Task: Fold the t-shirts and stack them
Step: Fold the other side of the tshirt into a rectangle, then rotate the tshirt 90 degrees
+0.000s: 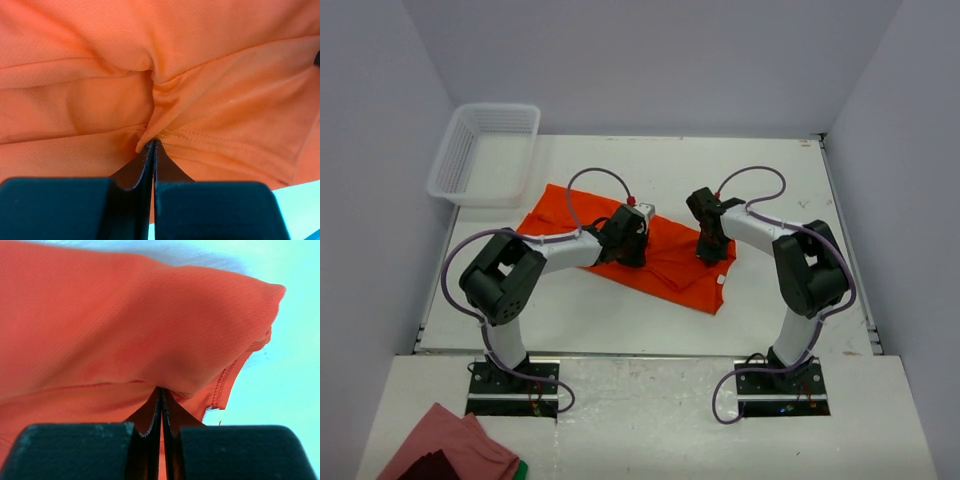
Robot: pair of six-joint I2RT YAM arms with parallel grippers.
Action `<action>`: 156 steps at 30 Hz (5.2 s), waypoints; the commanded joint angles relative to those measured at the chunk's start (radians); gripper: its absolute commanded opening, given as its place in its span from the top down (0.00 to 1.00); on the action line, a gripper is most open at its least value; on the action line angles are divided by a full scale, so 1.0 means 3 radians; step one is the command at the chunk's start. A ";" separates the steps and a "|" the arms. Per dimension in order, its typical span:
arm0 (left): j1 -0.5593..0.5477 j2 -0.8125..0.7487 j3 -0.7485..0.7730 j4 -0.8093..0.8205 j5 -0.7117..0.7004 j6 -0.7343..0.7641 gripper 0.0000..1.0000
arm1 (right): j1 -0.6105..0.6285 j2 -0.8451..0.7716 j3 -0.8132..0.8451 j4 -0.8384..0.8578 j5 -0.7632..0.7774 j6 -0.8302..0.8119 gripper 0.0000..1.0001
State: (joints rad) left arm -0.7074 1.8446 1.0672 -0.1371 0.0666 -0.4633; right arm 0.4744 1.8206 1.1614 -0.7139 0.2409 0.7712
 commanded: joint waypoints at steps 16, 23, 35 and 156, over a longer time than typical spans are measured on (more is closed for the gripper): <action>-0.0009 -0.0585 0.0129 -0.0315 -0.0370 0.0051 1.00 | -0.0073 -0.0541 0.0050 0.0155 0.0025 -0.0345 1.00; 0.0276 -0.0647 0.0533 -0.0689 -0.0724 0.0154 0.99 | -0.0073 -0.0863 0.0255 0.0171 -0.0168 -0.0581 0.86; 0.0605 -0.0524 0.0596 -0.0628 -0.0034 0.0098 1.00 | -0.0068 -0.1109 0.0086 0.0253 -0.0449 -0.0770 0.74; 0.1182 0.0105 0.0544 -0.0453 -0.0068 0.0123 1.00 | 0.1236 -0.0771 -0.0497 0.0601 -0.0573 -0.0628 0.35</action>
State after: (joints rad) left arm -0.3538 1.9568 1.2518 -0.2527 0.0807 -0.4274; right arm 0.8433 1.6970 1.0229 -0.5575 0.0364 0.5568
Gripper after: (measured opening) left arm 0.002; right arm 0.628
